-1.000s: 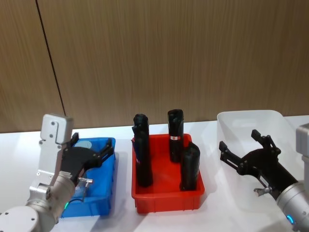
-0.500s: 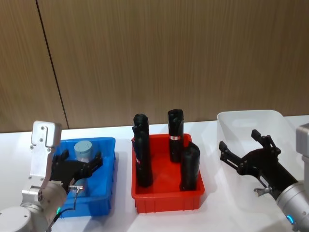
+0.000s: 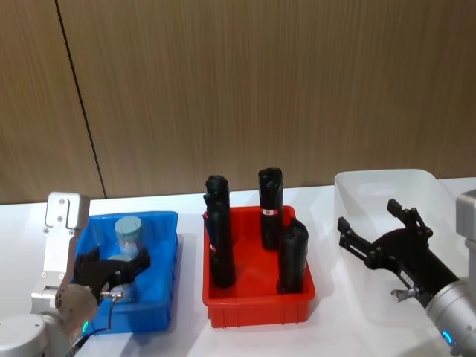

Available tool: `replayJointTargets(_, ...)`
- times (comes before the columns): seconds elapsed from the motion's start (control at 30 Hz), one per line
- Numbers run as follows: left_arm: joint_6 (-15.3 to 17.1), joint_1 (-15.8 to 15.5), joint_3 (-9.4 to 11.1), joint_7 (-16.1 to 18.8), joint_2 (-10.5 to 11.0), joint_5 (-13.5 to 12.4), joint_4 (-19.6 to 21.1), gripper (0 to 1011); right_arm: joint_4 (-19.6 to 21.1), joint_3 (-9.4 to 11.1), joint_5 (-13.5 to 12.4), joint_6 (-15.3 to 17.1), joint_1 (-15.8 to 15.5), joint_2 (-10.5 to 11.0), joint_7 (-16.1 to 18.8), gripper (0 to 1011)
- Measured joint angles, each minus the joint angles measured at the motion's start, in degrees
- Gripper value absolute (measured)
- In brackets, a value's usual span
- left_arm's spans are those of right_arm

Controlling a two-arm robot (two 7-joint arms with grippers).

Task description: Pick the cotton swabs from the blue box and place them into the white box.

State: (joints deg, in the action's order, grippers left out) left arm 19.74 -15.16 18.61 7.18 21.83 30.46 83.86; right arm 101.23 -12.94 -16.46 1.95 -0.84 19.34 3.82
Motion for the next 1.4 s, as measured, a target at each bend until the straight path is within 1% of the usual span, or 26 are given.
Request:
replayJointTargets(0.27,1.6,-0.8,-0.4,0.2,-0.4,0.6,-2.2,1004,0.0,0.0,0.0,0.0,0.0,0.0,0.0,1002)
replayJointTargets(0.37,2.1,-1.3,-0.6,0.2,-0.7,0.6,-3.5,1004,0.0,0.0,0.0,0.0,0.0,0.0,0.0,1002)
replayJointTargets(0.63,2.9,-2.3,-0.8,-0.3,-1.1,0.4,-5.6,1004,0.0,0.0,0.0,0.0,0.0,0.0,0.0,1002)
replayJointTargets(1.07,3.9,-4.6,-0.9,-2.3,-2.2,-0.9,-9.1,1004,0.0,0.0,0.0,0.0,0.0,0.0,0.0,1002)
replayJointTargets(1.4,5.0,-5.9,-0.8,-2.8,-3.0,-1.9,-11.2,1004,0.0,0.0,0.0,0.0,0.0,0.0,0.0,1002)
